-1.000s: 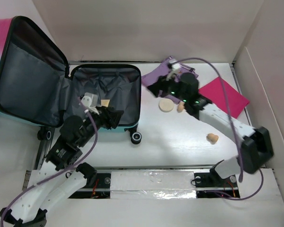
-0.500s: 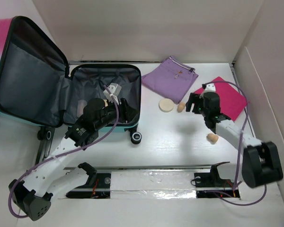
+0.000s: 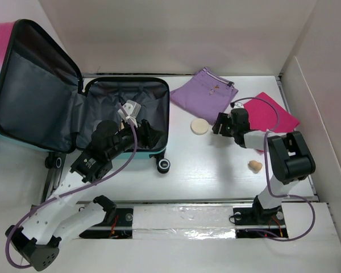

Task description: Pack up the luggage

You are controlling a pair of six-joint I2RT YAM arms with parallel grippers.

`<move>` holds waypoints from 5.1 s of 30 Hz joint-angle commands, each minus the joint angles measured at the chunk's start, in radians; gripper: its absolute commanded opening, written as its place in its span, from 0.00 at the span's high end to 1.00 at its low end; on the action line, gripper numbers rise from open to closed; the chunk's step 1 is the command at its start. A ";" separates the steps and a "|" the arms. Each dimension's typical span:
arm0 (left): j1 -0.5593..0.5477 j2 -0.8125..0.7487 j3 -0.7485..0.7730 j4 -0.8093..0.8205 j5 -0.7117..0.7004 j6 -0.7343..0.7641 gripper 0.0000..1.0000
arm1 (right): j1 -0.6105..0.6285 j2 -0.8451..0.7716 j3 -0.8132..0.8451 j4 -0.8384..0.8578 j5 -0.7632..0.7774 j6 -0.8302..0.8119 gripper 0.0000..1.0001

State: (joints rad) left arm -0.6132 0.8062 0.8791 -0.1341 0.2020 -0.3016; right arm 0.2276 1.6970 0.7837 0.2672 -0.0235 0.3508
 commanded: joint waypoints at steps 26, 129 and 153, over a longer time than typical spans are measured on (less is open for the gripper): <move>0.004 -0.205 -0.048 0.094 -0.135 -0.004 0.44 | 0.495 -0.025 0.444 0.170 -0.158 0.080 0.04; 0.182 0.435 -0.098 0.633 -0.592 -0.318 0.16 | 0.111 -0.630 -0.081 -0.196 0.122 -0.142 0.37; 0.053 -0.324 -0.518 0.633 -0.349 -0.300 0.41 | 0.180 0.194 0.253 -0.023 0.181 0.086 0.55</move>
State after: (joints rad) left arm -0.5564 0.5369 0.3901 0.4877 -0.1867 -0.6384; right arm 0.3923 1.8595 1.0000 0.1898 0.1169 0.3813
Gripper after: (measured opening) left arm 0.598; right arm 0.473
